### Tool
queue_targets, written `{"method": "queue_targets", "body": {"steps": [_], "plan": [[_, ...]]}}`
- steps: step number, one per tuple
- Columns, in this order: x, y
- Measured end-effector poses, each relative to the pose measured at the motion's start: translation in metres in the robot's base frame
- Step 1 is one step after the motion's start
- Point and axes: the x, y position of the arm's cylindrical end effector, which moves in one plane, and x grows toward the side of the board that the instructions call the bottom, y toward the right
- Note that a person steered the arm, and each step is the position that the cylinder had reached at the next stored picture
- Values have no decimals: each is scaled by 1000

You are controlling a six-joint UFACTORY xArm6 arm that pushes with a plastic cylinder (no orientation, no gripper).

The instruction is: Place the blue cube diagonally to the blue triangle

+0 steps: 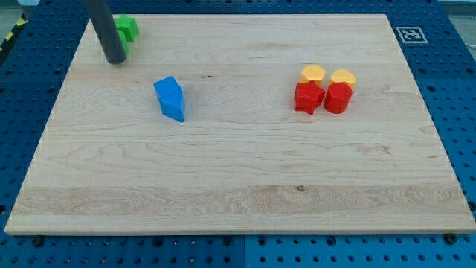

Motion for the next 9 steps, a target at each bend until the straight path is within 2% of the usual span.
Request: {"method": "queue_targets", "body": {"steps": [2, 4, 6, 8, 9], "plan": [[0, 0], [77, 1], [141, 53], [148, 125], [148, 131]]}}
